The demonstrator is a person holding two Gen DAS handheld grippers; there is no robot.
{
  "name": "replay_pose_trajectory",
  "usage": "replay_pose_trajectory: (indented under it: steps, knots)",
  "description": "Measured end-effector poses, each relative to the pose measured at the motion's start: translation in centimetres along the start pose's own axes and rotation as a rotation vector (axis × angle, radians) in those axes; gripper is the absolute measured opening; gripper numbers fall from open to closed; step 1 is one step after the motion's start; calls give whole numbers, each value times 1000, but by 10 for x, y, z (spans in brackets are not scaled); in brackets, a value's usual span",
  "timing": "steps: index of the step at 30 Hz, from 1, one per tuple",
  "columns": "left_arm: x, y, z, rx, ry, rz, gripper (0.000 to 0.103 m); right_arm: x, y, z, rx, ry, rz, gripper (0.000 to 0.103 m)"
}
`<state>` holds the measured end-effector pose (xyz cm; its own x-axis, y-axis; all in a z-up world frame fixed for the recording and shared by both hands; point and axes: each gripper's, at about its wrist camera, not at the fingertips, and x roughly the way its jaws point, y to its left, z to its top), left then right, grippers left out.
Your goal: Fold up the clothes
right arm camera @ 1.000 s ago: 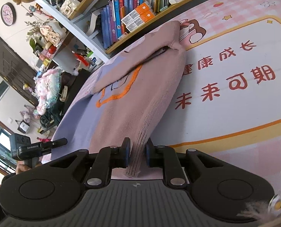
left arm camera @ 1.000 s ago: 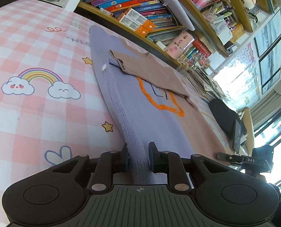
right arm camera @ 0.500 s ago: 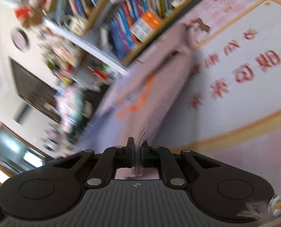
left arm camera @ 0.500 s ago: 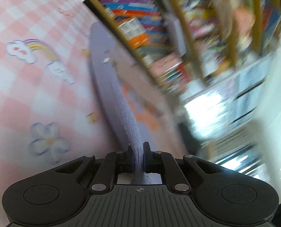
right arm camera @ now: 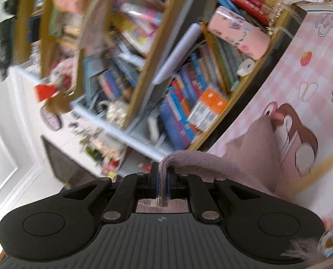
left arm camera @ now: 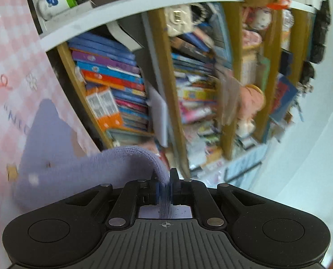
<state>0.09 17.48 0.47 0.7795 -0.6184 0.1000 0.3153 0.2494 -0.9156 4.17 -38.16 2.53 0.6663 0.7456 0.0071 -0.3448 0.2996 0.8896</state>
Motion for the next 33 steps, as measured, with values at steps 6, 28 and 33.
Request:
replay_pose_trajectory:
  steps: [6, 28, 33]
  knots:
    - [34, 37, 23, -23, 18, 133, 7, 62, -51, 24, 73, 38, -125, 6]
    - [33, 27, 8, 421, -27, 460, 53, 84, -24, -18, -668, 78, -518, 42]
    - [48, 17, -6, 569, 9, 520, 69, 91, -15, -37, -854, 96, -601, 42]
